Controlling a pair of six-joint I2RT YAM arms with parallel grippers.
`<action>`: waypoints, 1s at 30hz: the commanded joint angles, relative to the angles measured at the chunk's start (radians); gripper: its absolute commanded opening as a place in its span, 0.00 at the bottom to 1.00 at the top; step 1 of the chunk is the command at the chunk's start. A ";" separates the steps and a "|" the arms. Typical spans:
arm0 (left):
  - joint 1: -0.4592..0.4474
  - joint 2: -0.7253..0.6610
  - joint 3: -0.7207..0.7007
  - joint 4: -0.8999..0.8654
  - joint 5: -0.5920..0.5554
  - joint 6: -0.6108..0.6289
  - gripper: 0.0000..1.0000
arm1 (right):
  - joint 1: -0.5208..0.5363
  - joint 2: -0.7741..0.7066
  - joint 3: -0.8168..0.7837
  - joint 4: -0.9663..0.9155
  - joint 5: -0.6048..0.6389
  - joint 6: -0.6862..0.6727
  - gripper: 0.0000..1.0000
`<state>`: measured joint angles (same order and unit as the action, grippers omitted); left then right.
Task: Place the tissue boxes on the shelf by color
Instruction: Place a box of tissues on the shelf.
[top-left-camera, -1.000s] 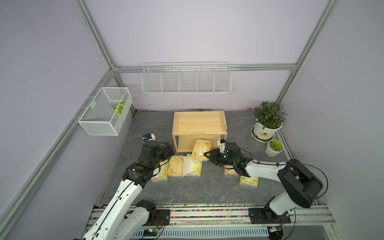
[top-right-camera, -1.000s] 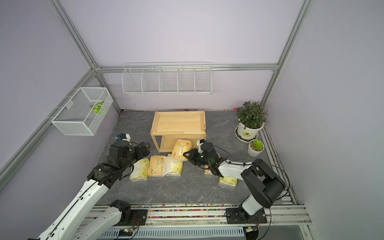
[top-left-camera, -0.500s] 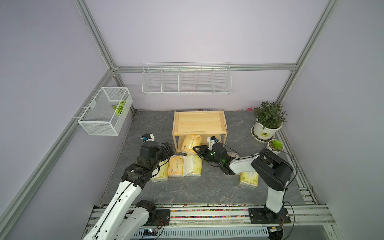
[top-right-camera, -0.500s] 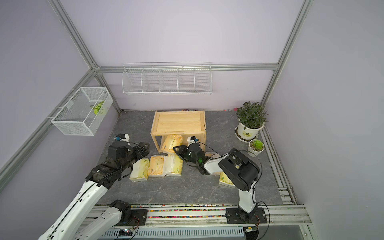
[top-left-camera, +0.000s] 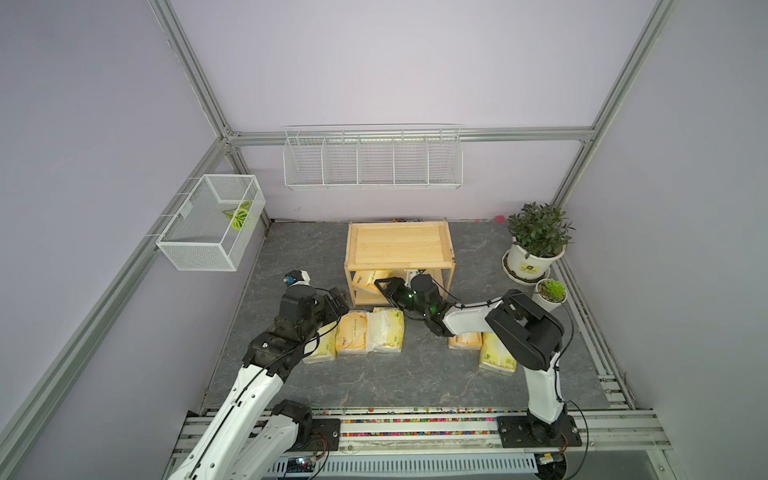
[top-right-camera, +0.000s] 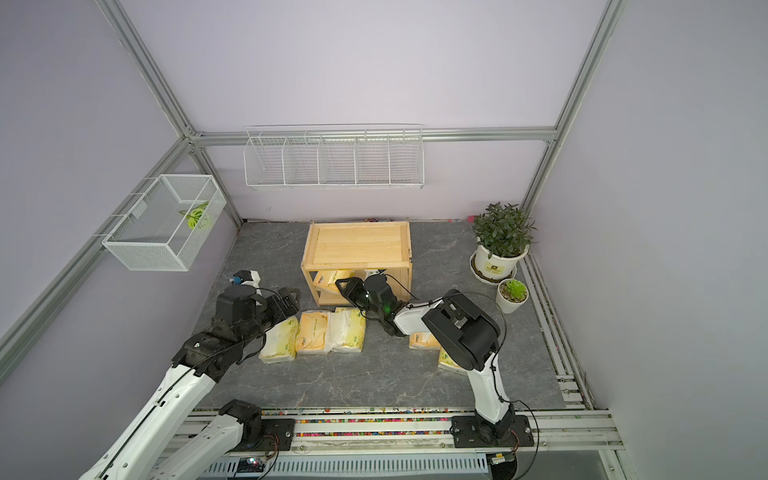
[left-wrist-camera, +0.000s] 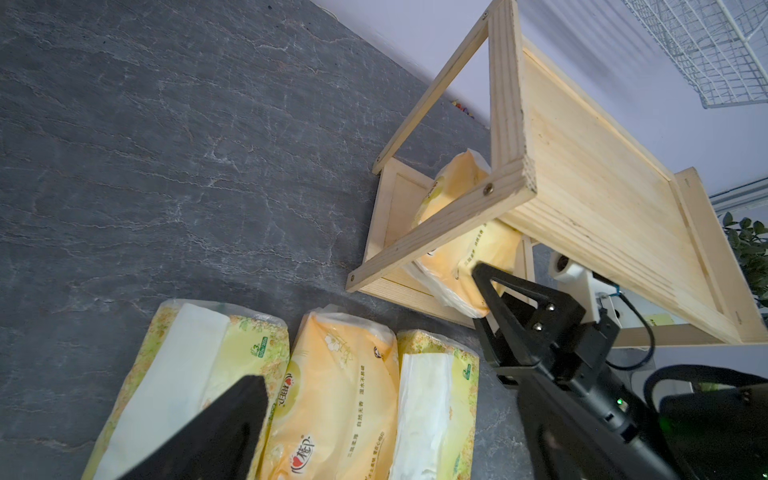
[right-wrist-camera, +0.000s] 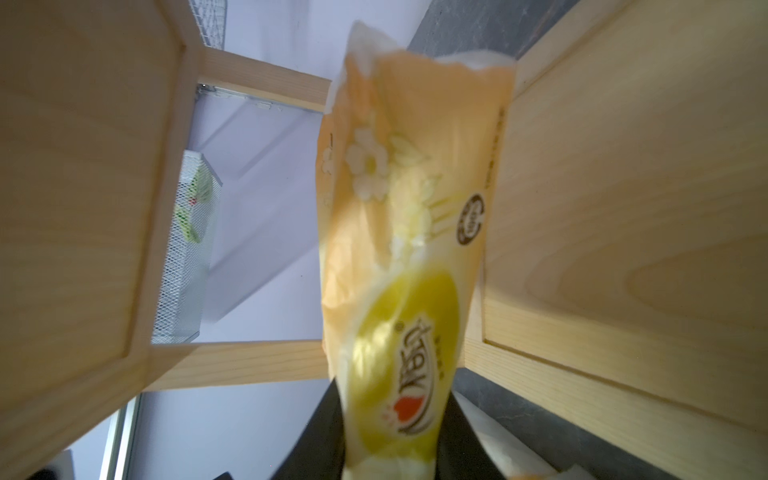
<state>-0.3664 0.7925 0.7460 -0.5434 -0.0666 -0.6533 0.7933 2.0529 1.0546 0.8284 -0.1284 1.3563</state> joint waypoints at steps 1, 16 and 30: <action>0.005 -0.015 -0.016 0.010 0.009 0.000 1.00 | 0.004 0.023 0.023 -0.043 0.010 -0.030 0.32; 0.005 0.002 -0.028 0.040 0.021 -0.006 1.00 | -0.015 -0.004 0.017 -0.155 0.017 -0.098 0.78; 0.005 0.007 -0.019 0.048 0.043 -0.002 1.00 | -0.032 -0.119 -0.020 -0.292 0.077 -0.208 0.86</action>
<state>-0.3664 0.7986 0.7296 -0.5064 -0.0364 -0.6601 0.7696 1.9602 1.0382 0.5896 -0.0814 1.1995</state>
